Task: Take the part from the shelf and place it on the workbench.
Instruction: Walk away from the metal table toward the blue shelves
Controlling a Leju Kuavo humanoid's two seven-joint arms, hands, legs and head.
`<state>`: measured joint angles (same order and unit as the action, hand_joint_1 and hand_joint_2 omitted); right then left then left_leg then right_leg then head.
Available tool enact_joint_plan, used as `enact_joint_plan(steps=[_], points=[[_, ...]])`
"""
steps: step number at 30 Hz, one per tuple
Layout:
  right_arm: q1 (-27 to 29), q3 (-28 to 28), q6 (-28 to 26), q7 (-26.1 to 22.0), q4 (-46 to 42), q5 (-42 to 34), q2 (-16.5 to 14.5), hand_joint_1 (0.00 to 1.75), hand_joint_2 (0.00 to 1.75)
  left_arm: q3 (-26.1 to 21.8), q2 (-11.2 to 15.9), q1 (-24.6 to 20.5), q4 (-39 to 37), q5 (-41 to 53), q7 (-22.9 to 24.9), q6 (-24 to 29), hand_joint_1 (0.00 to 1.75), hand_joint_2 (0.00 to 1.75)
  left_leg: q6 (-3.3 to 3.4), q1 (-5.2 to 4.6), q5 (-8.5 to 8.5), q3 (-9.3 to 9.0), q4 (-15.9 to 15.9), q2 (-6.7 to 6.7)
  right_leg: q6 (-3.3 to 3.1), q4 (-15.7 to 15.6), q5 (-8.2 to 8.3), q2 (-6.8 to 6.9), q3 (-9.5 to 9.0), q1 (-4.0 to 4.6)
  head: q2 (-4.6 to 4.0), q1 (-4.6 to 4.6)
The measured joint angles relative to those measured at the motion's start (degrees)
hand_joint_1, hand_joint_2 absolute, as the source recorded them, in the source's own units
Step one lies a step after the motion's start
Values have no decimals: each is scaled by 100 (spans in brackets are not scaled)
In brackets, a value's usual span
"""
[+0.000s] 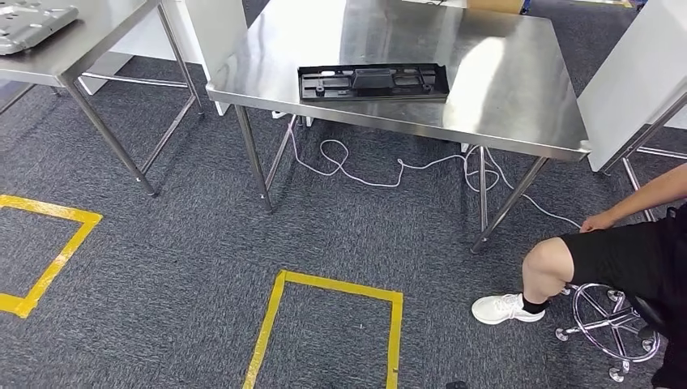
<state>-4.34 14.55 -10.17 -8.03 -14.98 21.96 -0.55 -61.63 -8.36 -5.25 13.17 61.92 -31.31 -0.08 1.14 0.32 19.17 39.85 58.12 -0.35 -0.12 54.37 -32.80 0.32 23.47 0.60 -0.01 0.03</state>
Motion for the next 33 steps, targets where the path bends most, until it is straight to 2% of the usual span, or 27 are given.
enact_joint_plan(steps=[1, 2, 4, 5, 6, 7, 8, 9, 10, 11, 12, 13, 15, 16, 18, 20, 21, 22, 23, 24, 25, 26, 27, 28, 29, 31, 33], points=[[25, -7, 36, 87, 50, 49, -9, 0, 0, 3, 13, 1, -2, 19, 9, -1, 0, 0, -33, 11, 116, 33, 47, 5, -52, -7, 78, 9, 51, -25, 0, -3], [52, -17, 63, 165, 90, 99, -19, 0, 0, 8, 25, 7, -4, 32, 21, -1, 0, 0, -66, 21, 364, 83, 200, 12, -101, -17, 166, 20, 117, -57, -1, -15], [80, -46, 104, 283, 149, 195, -33, 0, 0, 21, 43, 7, -8, 49, 44, -1, 0, 0, -131, 40, 1086, 215, 881, 22, -167, -11, 327, 31, 288, -71, -1, -34], [88, -62, 115, 316, 173, 239, -39, 0, 0, 26, 49, 4, -12, 50, 52, -1, 0, 0, -162, 46, 1326, 264, 1296, 23, -175, -4, 405, 36, 369, -68, -1, -41], [92, -79, 120, 346, 196, 279, -44, 0, 0, 29, 56, -1, -14, 51, 56, -1, 0, 0, -186, 51, 1404, 274, 1641, 24, -168, 6, 480, 40, 453, -65, -1, -41], [95, -95, 121, 368, 214, 315, -46, 0, 0, 30, 63, -5, -16, 51, 58, -1, 0, 0, -201, 60, 1330, 215, 1832, 24, -155, 18, 550, 45, 538, -63, -1, -43], [99, -108, 122, 384, 229, 340, -47, 0, 0, 30, 69, -7, -18, 51, 60, -1, 0, 0, -206, 70, 1172, 58, 1810, 24, -136, 35, 611, 48, 619, -64, -1, -43], [103, -121, 121, 398, 240, 361, -46, 0, 0, 31, 74, -10, -19, 51, 61, -1, 0, 0, -206, 82, 1036, -213, 1571, 24, -113, 62, 665, 48, 706, -67, -1, -44], [107, -135, 116, 406, 248, 377, -44, 0, 0, 32, 78, -18, -19, 51, 62, -1, 0, 0, -200, 88, 982, -580, 1176, 27, -87, 101, 705, 46, 783, -62, -1, -46], [108, -150, 109, 410, 254, 391, -42, 0, 0, 34, 80, -29, -19, 51, 63, -1, 0, 0, -181, 89, 1019, -962, 695, 33, -61, 154, 733, 46, 845, -52, 0, -42], [107, -163, 99, 414, 258, 402, -40, 0, 0, 38, 81, -44, -19, 51, 64, -1, 0, 0, -160, 82, 1104, -1253, 295, 41, -24, 203, 764, 49, 893, -40, -1, -40], [103, -173, 89, 414, 263, 413, -39, 0, 0, 45, 81, -60, -21, 51, 65, -1, 0, 0, -139, 69, 1181, -1422, 37, 47, 15, 239, 800, 54, 935, -31, 0, -37], [93, -179, 77, 414, 275, 425, -35, 0, 0, 66, 81, -77, -31, 53, 67, -1, 0, 0, -71, 64, 1212, -1397, -143, 40, 98, 284, 864, 60, 1039, -25, -1, -32], [91, -180, 73, 414, 282, 428, -32, 0, 0, 79, 81, -79, -38, 60, 65, 4, 0, 0, -12, 69, 1180, -1332, -173, 30, 109, 345, 814, 52, 1114, -25, -1, -27], [104, -183, 69, 414, 295, 435, -30, 0, 0, 107, 81, -71, -48, 83, 60, 32, 0, 0, 127, 79, 1065, -1178, -208, 9, 68, 729, 450, 27, 1309, -41, -1, -1], [121, -185, 68, 414, 305, 438, -34, 0, 0, 130, 82, -65, -49, 106, 58, 58, 0, 0, 176, 62, 931, -1008, -205, 2, 39, 1448, 5, 11, 1524, -75, -1, 18], [124, -185, 68, 414, 310, 436, -34, 0, 0, 135, 82, -65, -49, 113, 58, 63, 0, 0, 172, 57, 864, -925, -201, -5, 73, 1777, -77, 9, 1585, -92, -1, 18], [124, -185, 68, 415, 313, 432, -33, 0, 0, 138, 82, -65, -49, 115, 59, 68, 0, 0, 161, 55, 800, -844, -196, -14, 138, 1972, -39, 8, 1576, -106, -1, 19], [124, -185, 68, 419, 315, 427, -33, 0, 0, 141, 81, -64, -49, 119, 60, 73, 0, 0, 145, 57, 743, -773, -192, -28, 213, 1960, 90, 9, 1464, -119, -1, 19], [125, -185, 67, 424, 317, 424, -32, 0, 0, 147, 80, -64, -50, 122, 64, 79, 0, 0, 127, 59, 693, -717, -188, -44, 275, 1736, 237, 19, 1242, -130, -1, 20], [121, -185, 65, 433, 318, 422, -35, 0, 0, 153, 80, -65, -50, 123, 70, 84, 0, 0, 103, 54, 650, -689, -183, -61, 304, 1322, 329, 74, 914, -137, -1, 25], [111, -185, 61, 448, 319, 423, -36, 0, 0, 159, 78, -64, -51, 125, 77, 89, 0, 0, 76, 44, 616, -677, -172, -81, 300, 834, 340, 135, 566, -117, -1, 36], [95, -185, 54, 462, 320, 425, -39, 0, 0, 163, 76, -64, -53, 125, 83, 93, 0, 0, 44, 27, 586, -678, -160, -112, 264, 407, 289, 194, 299, -100, -1, 44], [80, -185, 46, 476, 321, 429, -44, 0, 0, 165, 75, -66, -54, 125, 89, 101, 0, 0, 13, 12, 562, -684, -149, -149, 225, 118, 222, 229, 137, -76, -1, 51], [72, -185, 38, 486, 323, 434, -45, 0, 0, 165, 74, -66, -55, 124, 93, 109, 0, 0, -18, 9, 541, -682, -143, -195, 183, -7, 178, 208, 96, -51, -1, 52], [84, -185, 26, 504, 332, 444, -59, 0, 0, 166, 78, -69, -56, 123, 101, 125, 0, 0, -78, 33, 580, -656, -88, -234, 78, -28, 201, 132, 140, -107, -1, 47], [110, -184, 17, 524, 342, 449, -69, 0, 0, 165, 85, -63, -57, 123, 106, 133, 0, 0, -121, 65, 936, -500, 317, -134, -58, -35, 277, 76, 193, -155, -1, 45]])
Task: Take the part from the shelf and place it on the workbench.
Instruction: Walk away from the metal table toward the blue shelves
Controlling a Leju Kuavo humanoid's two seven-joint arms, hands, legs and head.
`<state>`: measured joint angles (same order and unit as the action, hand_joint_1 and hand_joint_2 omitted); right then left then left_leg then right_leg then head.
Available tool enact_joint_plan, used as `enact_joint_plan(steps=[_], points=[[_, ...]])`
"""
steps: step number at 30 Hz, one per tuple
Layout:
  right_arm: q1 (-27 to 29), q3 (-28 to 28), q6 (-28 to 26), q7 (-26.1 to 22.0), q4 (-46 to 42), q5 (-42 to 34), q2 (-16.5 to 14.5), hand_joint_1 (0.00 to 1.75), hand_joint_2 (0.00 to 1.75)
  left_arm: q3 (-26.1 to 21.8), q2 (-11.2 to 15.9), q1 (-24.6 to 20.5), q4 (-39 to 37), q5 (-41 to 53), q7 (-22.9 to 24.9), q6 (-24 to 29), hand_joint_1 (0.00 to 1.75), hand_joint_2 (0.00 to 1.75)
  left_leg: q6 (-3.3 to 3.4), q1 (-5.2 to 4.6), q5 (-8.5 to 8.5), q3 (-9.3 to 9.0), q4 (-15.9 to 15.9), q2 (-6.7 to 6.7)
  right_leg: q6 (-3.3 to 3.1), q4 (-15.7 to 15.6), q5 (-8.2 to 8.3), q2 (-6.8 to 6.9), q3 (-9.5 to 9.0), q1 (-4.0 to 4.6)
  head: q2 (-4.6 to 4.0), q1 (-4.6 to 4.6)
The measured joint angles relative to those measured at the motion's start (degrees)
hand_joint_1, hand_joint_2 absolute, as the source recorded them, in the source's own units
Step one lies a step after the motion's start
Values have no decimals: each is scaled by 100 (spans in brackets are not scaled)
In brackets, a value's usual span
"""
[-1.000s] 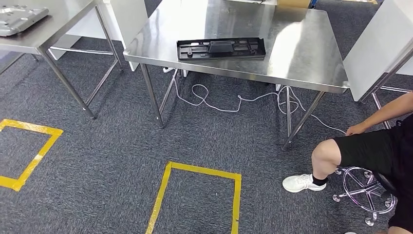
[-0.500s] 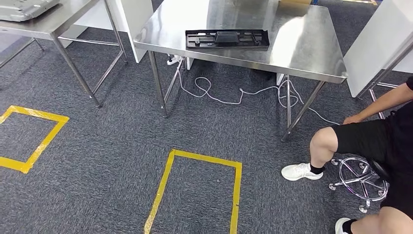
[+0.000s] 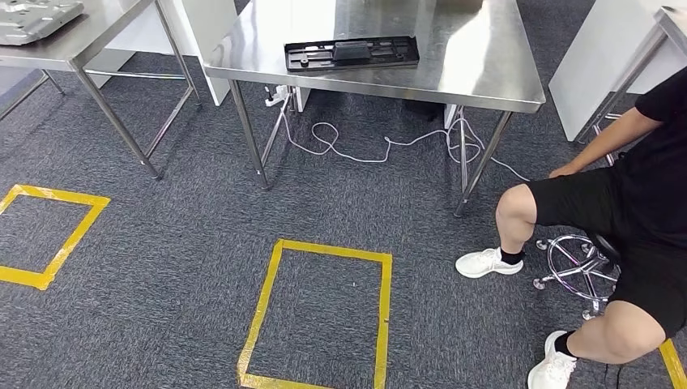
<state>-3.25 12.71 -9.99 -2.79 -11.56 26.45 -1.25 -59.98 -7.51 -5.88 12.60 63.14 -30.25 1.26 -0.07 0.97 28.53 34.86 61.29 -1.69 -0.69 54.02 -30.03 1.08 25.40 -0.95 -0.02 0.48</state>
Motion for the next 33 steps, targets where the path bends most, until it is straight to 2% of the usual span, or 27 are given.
enact_joint_plan(steps=[2, 3, 5, 9, 10, 11, 14, 15, 17, 18, 20, 21, 22, 23, 24, 25, 26, 27, 29, 30, 31, 32, 33], points=[[14, 1, -6, 8, 4, 0, -8, 0, 0, 0, 3, 14, -2, 1, 7, 2, 0, 0, -25, 12, 507, 281, 780, 109, -84, 14, 65, -66, 84, 32, 0, -2], [17, 1, -7, 8, 6, 1, -13, 0, 0, 1, 3, 20, -3, 2, 10, 2, 0, 0, -34, 13, 659, 392, 1101, 125, -98, 21, 87, -100, 118, 48, 0, -2], [21, 1, -8, 8, 8, 2, -18, 0, 0, 1, 3, 24, -3, 2, 13, 3, 0, 0, -41, 13, 760, 487, 1398, 130, -103, 33, 108, -140, 152, 64, 0, -1], [27, 1, -9, 8, 10, 4, -18, 0, 0, 1, 3, 24, -3, 2, 14, 3, 0, 0, -40, 13, 735, 472, 1410, 130, -101, 37, 111, -161, 158, 69, 0, -1], [34, 1, -11, 8, 12, 8, -19, 0, 0, 1, 3, 25, -3, 1, 14, 3, 0, 0, -36, 13, 682, 430, 1370, 131, -95, 43, 115, -185, 159, 74, 0, -2], [45, 1, -14, 8, 14, 13, -19, 0, 0, 1, 4, 26, -3, 0, 15, 5, 0, 0, -8, 13, 482, 216, 1027, 188, -88, 62, 118, -246, 155, 83, 0, -4], [48, 1, -26, 8, 26, 31, -49, 0, 0, 1, 21, 52, -5, -4, 20, 16, 0, 0, 116, -5, -62, -502, -277, 403, 24, 145, 178, -582, 274, 113, 1, -17], [45, 1, -29, 8, 29, 38, -57, 0, 0, 2, 22, 48, -6, -4, 22, 17, 0, 0, 147, 0, -79, -559, -441, 381, 66, 190, 177, -595, 357, 119, 1, -17], [48, 1, -30, 8, 30, 52, -54, 0, 0, 2, 15, 25, -6, -4, 28, 16, 0, 0, 201, 30, -106, -584, -601, 244, 92, 520, 18, -403, 580, 125, 1, 15], [47, 1, -30, 8, 31, 60, -52, 0, 0, 2, 14, 28, -6, -5, 34, 17, 0, 0, 223, 32, -122, -577, -622, 172, 95, 860, -128, -283, 765, 99, 1, 31], [44, 1, -30, 8, 31, 73, -48, 0, 0, -1, 16, 53, -7, -7, 45, 18, 0, 0, 232, 27, -128, -563, -625, 21, 135, 1617, -383, -195, 1153, 42, 0, 53], [52, 1, -30, 9, 31, 78, -45, 0, 0, -1, 15, 62, -8, -9, 48, 19, 0, 0, 229, 29, -128, -562, -624, -56, 186, 1816, -411, -178, 1255, 9, 0, 52], [62, 1, -30, 9, 31, 82, -42, 0, 0, -1, 14, 65, -8, -11, 49, 20, 0, 0, 222, 36, -127, -564, -623, -126, 258, 1778, -344, -158, 1239, -24, 0, 54], [71, 1, -30, 10, 31, 85, -38, 0, 0, -1, 11, 65, -9, -12, 50, 21, 0, 0, 206, 50, -124, -573, -621, -191, 343, 1502, -197, -118, 1100, -56, 0, 55], [74, 1, -30, 10, 31, 88, -33, 0, 0, 0, 8, 64, -10, -13, 50, 23, 0, 0, 177, 64, -117, -585, -613, -253, 427, 1059, -14, -26, 874, -92, 0, 56], [66, 1, -30, 10, 31, 91, -35, 0, 0, 0, 7, 63, -12, -13, 51, 29, 0, 0, 135, 64, -103, -595, -600, -308, 472, 652, 135, 82, 671, -97, 1, 64], [54, 1, -30, 10, 31, 95, -38, 0, 0, 1, 7, 62, -14, -13, 52, 38, 0, 0, 84, 58, -85, -602, -586, -359, 466, 357, 235, 156, 526, -91, 1, 65], [46, 1, -30, 12, 31, 99, -42, 0, 0, 1, 9, 56, -14, -13, 54, 48, 0, 0, 37, 49, -71, -608, -572, -403, 426, 210, 279, 196, 467, -76, 1, 67], [52, 1, -30, 29, 34, 104, -42, 0, 0, 1, 10, 36, -14, -13, 55, 64, 0, 0, -39, 51, -62, -624, -570, -487, 296, 208, 288, 103, 519, -41, 0, 62], [62, 1, -30, 43, 37, 109, -39, 0, 0, 1, 8, 25, -14, -13, 55, 69, 0, 0, -73, 75, -41, -627, -553, -477, 240, 211, 297, 51, 530, -59, 0, 58], [69, 1, -30, 58, 39, 113, -38, 0, 0, 1, 5, 19, -14, -13, 55, 74, 0, 0, -98, 96, 36, -601, -476, -398, 188, 212, 313, -2, 534, -70, 0, 54], [70, 1, -30, 71, 41, 120, -40, 0, 0, 1, 2, 18, -15, -13, 55, 79, 0, 0, -115, 114, 189, -521, -281, -264, 135, 207, 333, -51, 529, -79, 0, 49], [69, 1, -30, 80, 42, 131, -45, 0, 0, 1, 0, 25, -17, -16, 55, 87, 0, 0, -118, 123, 407, -376, 55, -96, 91, 206, 355, -103, 530, -78, 0, 42]])
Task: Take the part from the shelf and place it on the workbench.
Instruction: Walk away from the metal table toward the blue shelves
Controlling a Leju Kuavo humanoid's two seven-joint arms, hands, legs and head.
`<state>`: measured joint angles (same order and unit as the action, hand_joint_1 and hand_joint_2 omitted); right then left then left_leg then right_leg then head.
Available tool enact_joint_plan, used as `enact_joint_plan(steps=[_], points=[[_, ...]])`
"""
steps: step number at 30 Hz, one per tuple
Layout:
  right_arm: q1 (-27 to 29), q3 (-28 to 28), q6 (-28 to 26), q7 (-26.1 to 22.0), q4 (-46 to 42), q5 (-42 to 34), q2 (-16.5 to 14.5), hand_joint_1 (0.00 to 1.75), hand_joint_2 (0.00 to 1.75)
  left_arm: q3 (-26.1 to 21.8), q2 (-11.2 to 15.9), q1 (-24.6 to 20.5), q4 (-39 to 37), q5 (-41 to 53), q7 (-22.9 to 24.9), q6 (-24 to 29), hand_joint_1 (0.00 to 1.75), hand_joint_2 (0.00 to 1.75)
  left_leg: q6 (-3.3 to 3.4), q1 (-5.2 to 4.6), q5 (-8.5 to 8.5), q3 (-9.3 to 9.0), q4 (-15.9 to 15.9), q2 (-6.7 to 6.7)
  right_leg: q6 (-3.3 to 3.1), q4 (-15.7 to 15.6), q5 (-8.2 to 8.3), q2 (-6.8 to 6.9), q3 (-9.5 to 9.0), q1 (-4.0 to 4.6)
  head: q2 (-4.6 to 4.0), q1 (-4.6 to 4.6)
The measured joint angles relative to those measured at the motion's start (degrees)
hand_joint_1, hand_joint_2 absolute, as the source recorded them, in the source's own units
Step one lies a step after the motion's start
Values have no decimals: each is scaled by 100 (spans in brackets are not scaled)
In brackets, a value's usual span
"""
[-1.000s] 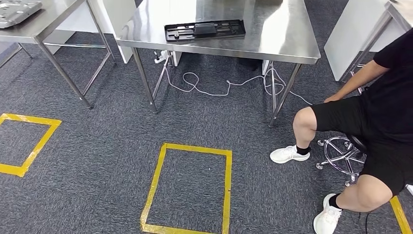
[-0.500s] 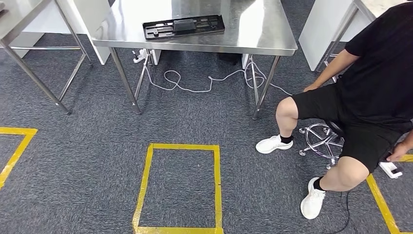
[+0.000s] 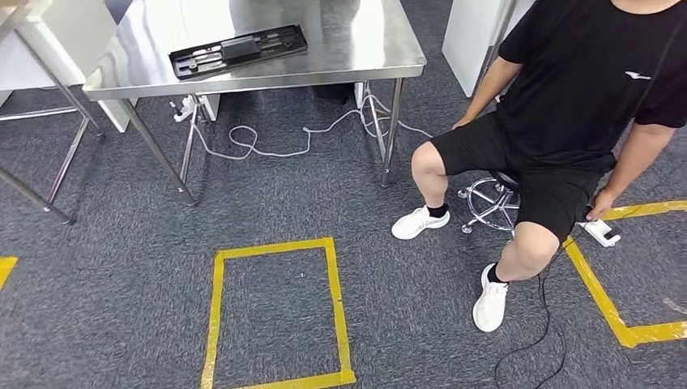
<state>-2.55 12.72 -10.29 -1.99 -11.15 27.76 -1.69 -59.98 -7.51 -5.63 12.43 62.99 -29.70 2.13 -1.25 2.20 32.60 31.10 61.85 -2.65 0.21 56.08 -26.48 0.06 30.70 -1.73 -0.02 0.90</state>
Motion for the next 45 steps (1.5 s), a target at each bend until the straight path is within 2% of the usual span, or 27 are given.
enact_joint_plan(steps=[2, 3, 4, 6, 8, 9, 10, 12, 14, 16, 18, 19, 20, 22, 24, 25, 27, 28, 30, 32, 34, 36, 38, 40, 41, 43, 45], points=[[-2, -3, 1, 19, 2, 30, -10, 0, 0, 0, -1, 33, -3, -22, 0, 17, 0, 0, 23, -11, 415, 377, 838, 208, -53, 4, 26, -127, 34, 59, 1, -4], [-1, -5, 2, 29, 3, 46, -13, 0, 0, -1, -1, 53, -4, -39, 0, 26, 0, 0, 40, -18, 490, 510, 1116, 241, -66, 5, 34, -203, 41, 86, 1, -4], [4, -8, 3, 45, 5, 62, -13, 0, 0, -1, -1, 70, -5, -54, 1, 30, 0, 0, 66, -26, 439, 543, 1171, 254, -71, 7, 37, -281, 42, 109, 1, -4], [14, -13, 4, 83, 8, 87, -11, 0, 0, -2, -1, 88, -7, -67, 2, 34, 0, 0, 150, -44, 39, 290, 598, 348, -74, 11, 41, -443, 26, 141, 0, -4], [10, -19, 4, 109, 9, 102, -26, 0, 0, -2, 7, 91, -10, -66, 3, 37, 0, 0, 248, -54, -294, -53, -163, 667, -62, 27, 46, -586, 33, 167, 0, 4], [5, -21, 4, 113, 9, 106, -37, 0, 0, -1, 9, 93, -13, -63, 5, 39, 0, 0, 272, -66, -355, -143, -369, 778, -46, 36, 55, -647, 55, 168, 0, 4], [0, -22, 4, 114, 10, 110, -45, 0, 0, -1, 12, 94, -16, -60, 7, 43, 0, 0, 285, -84, -356, -169, -442, 829, -20, 40, 69, -708, 87, 163, 0, 6], [5, -25, 2, 114, 11, 121, -49, 0, 0, 0, 3, 93, -20, -54, 8, 48, 0, 0, 309, -107, -402, -176, -504, 678, 47, 44, 102, -780, 175, 153, 1, 1], [11, -26, 1, 121, 13, 133, -46, 0, 0, 0, -8, 98, -22, -45, 0, 50, 0, 0, 358, -93, -465, -191, -592, 513, 70, 236, -8, -529, 323, 164, 1, 16], [-4, -28, 2, 146, 14, 140, -45, 0, 0, 0, -11, 125, -23, -33, -9, 50, 0, 0, 379, -95, -490, -193, -630, 320, 53, 866, -333, -191, 640, 149, 0, 36], [-14, -29, 10, 182, 14, 145, -44, 0, 0, -1, -9, 151, -23, -13, -11, 51, 0, 0, 379, -106, -489, -181, -627, 116, 91, 1577, -602, -92, 978, 105, 0, 43], [-7, -30, 14, 202, 15, 151, -41, 0, 0, -1, -8, 156, -23, -4, -11, 51, 0, 0, 374, -107, -485, -178, -625, 23, 145, 1694, -620, -70, 1016, 79, 0, 43], [4, -31, 19, 216, 15, 161, -38, 0, 0, -1, -8, 156, -23, 3, -11, 51, 0, 0, 365, -103, -479, -181, -623, -59, 214, 1568, -550, -39, 926, 55, 0, 45], [13, -39, 25, 242, 15, 191, -29, 0, 0, 1, -8, 153, -23, 10, -11, 56, 0, 0, 322, -100, -455, -211, -616, -200, 336, 764, -273, 187, 450, 14, 0, 51], [-10, -61, 31, 284, 15, 211, -39, 0, 0, 2, -5, 152, -24, 20, -14, 74, 0, 0, 244, -130, -408, -256, -600, -320, 325, 130, -77, 466, 75, 33, 0, 50], [-21, -71, 33, 318, 16, 213, -49, 0, 0, 3, -4, 145, -24, 34, -15, 86, 0, 0, 207, -147, -388, -282, -595, -380, 279, 26, -47, 524, 31, 53, 0, 42], [-29, -78, 36, 404, 19, 211, -63, 0, 0, 11, -5, 117, -23, 76, -10, 99, 0, 0, 140, -143, -356, -328, -602, -493, 172, 28, -30, 393, 61, 69, 0, 16], [-28, -78, 36, 453, 20, 207, -73, 0, 0, 25, -7, 100, -23, 105, -1, 106, 0, 0, 106, -123, -310, -334, -570, -459, 131, 21, -21, 323, 65, 45, 0, 7], [-32, -76, 32, 537, 22, 190, -94, 0, 0, 71, -11, 82, -23, 168, 27, 114, 0, 0, 62, -84, -34, -209, -218, -170, 34, 6, 13, 186, 40, -5, 0, -19], [-37, -76, 28, 591, 22, 164, -129, 0, 0, 117, -14, 82, -26, 226, 71, 109, 0, 0, 64, -70, 413, 139, 590, 159, -29, 7, 33, 40, 62, 12, 0, -37], [-30, -76, 26, 618, 22, 146, -160, 0, 0, 150, -19, 85, -28, 266, 116, 94, 0, 0, 77, -71, 588, 421, 1169, 253, -45, 14, 38, -135, 69, 45, 0, -37], [-16, -76, 25, 631, 23, 140, -175, 0, 0, 191, -20, 73, -28, 295, 151, 76, 0, 0, 100, -65, 284, 321, 889, 287, -42, 29, 37, -308, 52, 54, 0, -39], [-16, -76, 25, 640, 25, 140, -188, 0, 0, 234, -15, 51, -28, 326, 195, 30, 0, 0, 124, -38, -151, 10, 121, 535, -28, 69, 32, -468, 58, 72, 0, -41], [-32, -76, 26, 657, 26, 141, -203, 0, 0, 263, -10, 22, -28, 357, 246, -21, 0, 0, 145, -31, -310, -138, -317, 766, 26, 114, 45, -605, 131, 92, 1, -34], [-33, -76, 26, 671, 26, 142, -208, 0, 0, 276, -10, 9, -28, 374, 269, -38, 0, 0, 165, -49, -299, -135, -355, 781, 71, 124, 63, -666, 177, 94, 1, -33], [-9, -76, 26, 700, 30, 143, -208, 0, 0, 317, -23, -21, -27, 407, 307, -61, 0, 0, 247, -74, -335, -126, -394, 637, 161, 130, 93, -725, 273, 91, 0, -33], [3, -76, 26, 717, 34, 156, -209, 0, 0, 351, -37, -37, -22, 416, 338, -79, 0, 0, 346, -70, -390, -126, -450, 472, 168, 410, -49, -486, 451, 116, 0, -3]])
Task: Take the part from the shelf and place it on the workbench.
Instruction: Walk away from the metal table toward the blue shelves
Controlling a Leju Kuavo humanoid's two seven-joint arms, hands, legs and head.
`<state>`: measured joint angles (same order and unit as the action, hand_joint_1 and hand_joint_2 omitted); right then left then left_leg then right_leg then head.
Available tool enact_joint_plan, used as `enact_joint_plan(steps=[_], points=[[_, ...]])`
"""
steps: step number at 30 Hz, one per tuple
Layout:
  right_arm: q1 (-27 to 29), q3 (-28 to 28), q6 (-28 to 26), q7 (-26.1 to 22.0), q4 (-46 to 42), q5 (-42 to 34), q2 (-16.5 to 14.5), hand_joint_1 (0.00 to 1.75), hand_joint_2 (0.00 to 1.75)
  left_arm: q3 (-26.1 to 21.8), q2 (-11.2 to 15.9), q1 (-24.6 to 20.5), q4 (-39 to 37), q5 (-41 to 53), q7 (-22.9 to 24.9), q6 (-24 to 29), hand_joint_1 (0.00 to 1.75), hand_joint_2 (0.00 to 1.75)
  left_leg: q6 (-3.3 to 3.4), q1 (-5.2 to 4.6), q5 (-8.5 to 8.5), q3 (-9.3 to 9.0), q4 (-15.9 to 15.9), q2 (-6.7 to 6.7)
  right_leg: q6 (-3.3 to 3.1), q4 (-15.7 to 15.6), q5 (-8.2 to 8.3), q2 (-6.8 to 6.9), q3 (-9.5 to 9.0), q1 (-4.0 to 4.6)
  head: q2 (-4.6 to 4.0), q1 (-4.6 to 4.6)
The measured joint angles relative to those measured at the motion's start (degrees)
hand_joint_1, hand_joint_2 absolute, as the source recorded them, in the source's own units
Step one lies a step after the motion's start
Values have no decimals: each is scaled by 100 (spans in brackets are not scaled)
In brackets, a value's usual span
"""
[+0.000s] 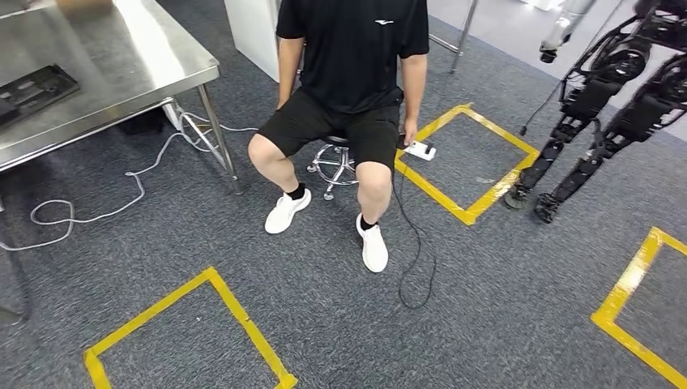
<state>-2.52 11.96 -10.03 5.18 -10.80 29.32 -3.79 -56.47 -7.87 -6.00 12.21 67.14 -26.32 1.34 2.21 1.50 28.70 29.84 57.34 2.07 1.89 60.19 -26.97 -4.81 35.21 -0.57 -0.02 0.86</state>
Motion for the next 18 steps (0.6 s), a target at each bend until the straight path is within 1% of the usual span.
enact_joint_plan(steps=[1, 2, 3, 4, 5, 6, 7, 8, 9, 10, 11, 12, 13, 14, 15, 16, 17, 18], points=[[-5, 0, -1, 2, 1, 17, -4, 0, 0, 8, -3, 3, 2, -16, 11, -3, 0, 0, 28, -5, -13, 4, -12, -92, -23, 318, -155, 183, 151, -4, 0, 17], [-9, 0, -2, 4, 1, 40, -13, 0, 0, 9, -3, 15, 3, -45, 14, 1, 0, 0, 44, -18, -15, 13, -15, -180, -41, 713, -329, 311, 346, 1, 0, 35], [-12, 0, -5, 4, 1, 72, -24, 0, 0, 8, -4, 33, 3, -93, 7, 13, 0, 0, 48, -33, -15, 19, -14, -280, -38, 1097, -471, 375, 524, -8, 1, 42], [-9, -2, -8, 1, 1, 116, -34, 0, 0, 4, -7, 52, 3, -159, -8, 31, 0, 0, 48, -44, -15, 24, -13, -372, -16, 1336, -544, 403, 622, -13, 1, 42], [-3, -9, -10, -6, 1, 172, -45, 0, 0, -12, -12, 68, 3, -239, -23, 55, 0, 0, 47, -52, -14, 26, -12, -453, 22, 1366, -534, 422, 605, -19, 1, 43], [3, -28, -11, -19, 1, 246, -56, 0, 0, -44, -23, 80, 3, -344, -36, 81, 0, 0, 44, -54, -12, 22, -11, -526, 68, 1149, -443, 453, 461, -26, 1, 43], [4, -56, -11, -35, 1, 324, -66, 0, 0, -88, -39, 88, 3, -447, -42, 100, 0, 0, 38, -54, -8, 15, -11, -588, 106, 742, -309, 528, 216, -30, 0, 45], [-8, -90, -12, -51, 1, 405, -79, 0, 0, -142, -57, 95, 6, -537, -39, 117, 0, 0, 25, -64, -1, 6, -9, -642, 117, 297, -187, 654, -37, -23, 0, 49], [-30, -134, -13, -64, 1, 497, -94, 0, 0, -197, -81, 108, 9, -610, -26, 138, 0, 0, 1, -78, 12, -4, -7, -697, 102, -58, -89, 760, -241, -1, 0, 51], [-58, -178, -9, -71, 1, 583, -108, 0, 0, -244, -109, 120, 13, -658, 2, 173, 0, 0, -28, -94, 26, -16, -5, -746, 69, -266, -36, 835, -355, 22, 1, 50], [-84, -227, 3, -70, 1, 673, -120, 0, 0, -294, -143, 131, 17, -697, 37, 221, 0, 0, -57, -108, 39, -32, -7, -800, 27, -336, -19, 845, -373, 49, 1, 47], [-106, -279, 27, -60, 1, 755, -127, 0, 0, -342, -188, 138, 19, -732, 72, 275, 0, 0, -89, -112, 49, -52, -12, -853, -8, -338, -3, 787, -358, 64, 1, 44], [-123, -328, 55, -47, 1, 821, -133, 0, 0, -382, -229, 140, 25, -759, 98, 333, 0, 0, -120, -102, 66, -67, -3, -879, -46, -353, 12, 728, -355, 18, 1, 41], [-137, -375, 82, -31, 0, 879, -137, 0, 0, -421, -268, 143, 32, -781, 111, 391, 0, 0, -148, -87, 125, -59, 57, -821, -83, -371, 29, 670, -363, -20, 0, 31], [-154, -421, 102, -19, 1, 924, -141, 0, 0, -455, -307, 150, 39, -794, 114, 458, 0, 0, -172, -70, 252, -2, 223, -693, -132, -389, 51, 622, -381, -60, 0, 20], [-174, -463, 114, -13, 0, 954, -145, 0, 0, -488, -349, 164, 45, -810, 106, 541, 0, 0, -190, -52, 443, 115, 516, -524, -178, -401, 74, 571, -396, -97, 0, 4], [-187, -495, 122, -10, 0, 959, -152, 0, 0, -523, -388, 185, 49, -833, 87, 620, 0, 0, -204, -44, 667, 283, 910, -358, -206, -398, 86, 515, -388, -86, 0, -7], [-196, -515, 132, -14, 0, 934, -160, 0, 0, -558, -425, 211, 50, -852, 58, 678, 0, 0, -216, -37, 855, 465, 1312, -263, -227, -396, 95, 451, -377, -81, 0, -12]])
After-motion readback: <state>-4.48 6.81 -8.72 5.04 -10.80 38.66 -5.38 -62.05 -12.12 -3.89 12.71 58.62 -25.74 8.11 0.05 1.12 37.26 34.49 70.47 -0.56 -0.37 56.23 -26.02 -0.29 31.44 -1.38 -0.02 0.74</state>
